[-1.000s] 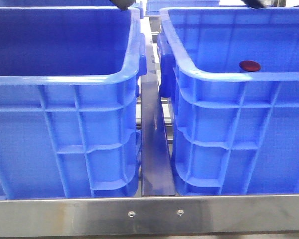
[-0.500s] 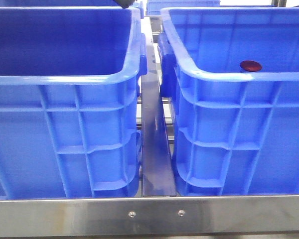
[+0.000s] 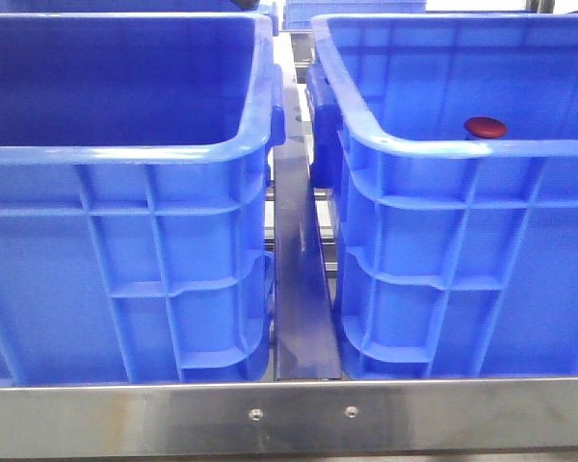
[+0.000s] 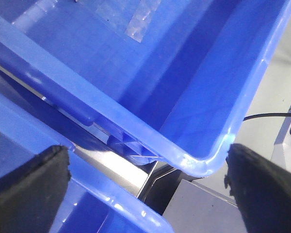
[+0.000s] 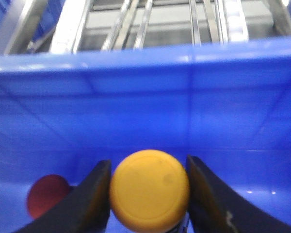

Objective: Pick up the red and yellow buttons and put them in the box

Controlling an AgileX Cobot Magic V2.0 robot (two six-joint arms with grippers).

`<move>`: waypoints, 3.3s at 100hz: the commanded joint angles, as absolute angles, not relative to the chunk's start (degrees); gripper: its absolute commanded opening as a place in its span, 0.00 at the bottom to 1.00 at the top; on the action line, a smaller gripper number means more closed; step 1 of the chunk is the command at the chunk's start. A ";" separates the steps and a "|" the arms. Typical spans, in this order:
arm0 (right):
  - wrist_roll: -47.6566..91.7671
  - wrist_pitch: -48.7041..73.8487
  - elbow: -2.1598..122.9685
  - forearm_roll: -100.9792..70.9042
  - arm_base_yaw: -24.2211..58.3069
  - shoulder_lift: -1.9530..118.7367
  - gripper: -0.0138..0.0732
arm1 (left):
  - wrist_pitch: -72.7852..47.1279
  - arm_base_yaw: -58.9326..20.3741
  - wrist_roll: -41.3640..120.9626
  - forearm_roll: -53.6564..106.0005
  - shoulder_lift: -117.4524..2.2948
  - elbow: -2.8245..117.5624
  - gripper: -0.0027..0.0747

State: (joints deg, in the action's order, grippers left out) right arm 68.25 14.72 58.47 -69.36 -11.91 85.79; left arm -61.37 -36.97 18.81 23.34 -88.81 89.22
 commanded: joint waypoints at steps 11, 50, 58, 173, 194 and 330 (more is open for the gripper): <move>69.45 12.67 64.11 -71.56 -11.86 89.82 0.33 | -58.83 -37.39 18.84 25.67 -86.82 90.89 0.83; 69.45 12.57 67.91 -72.04 -11.86 98.82 0.33 | -58.68 -37.39 18.84 25.67 -86.82 90.89 0.83; 69.45 12.63 67.91 -72.04 -11.86 99.56 0.33 | -58.68 -37.39 18.84 25.67 -86.82 90.89 0.83; 69.45 21.30 65.15 -68.12 -12.03 88.00 0.64 | -57.43 -36.85 15.67 19.95 -86.82 90.89 0.65; 69.45 21.34 58.49 -68.00 -12.21 79.26 0.18 | -56.62 -31.42 13.30 19.75 -86.82 90.89 0.16; 69.07 27.23 38.48 -67.72 -10.64 41.93 0.04 | -39.54 -7.09 -3.27 -5.15 -57.16 60.08 0.01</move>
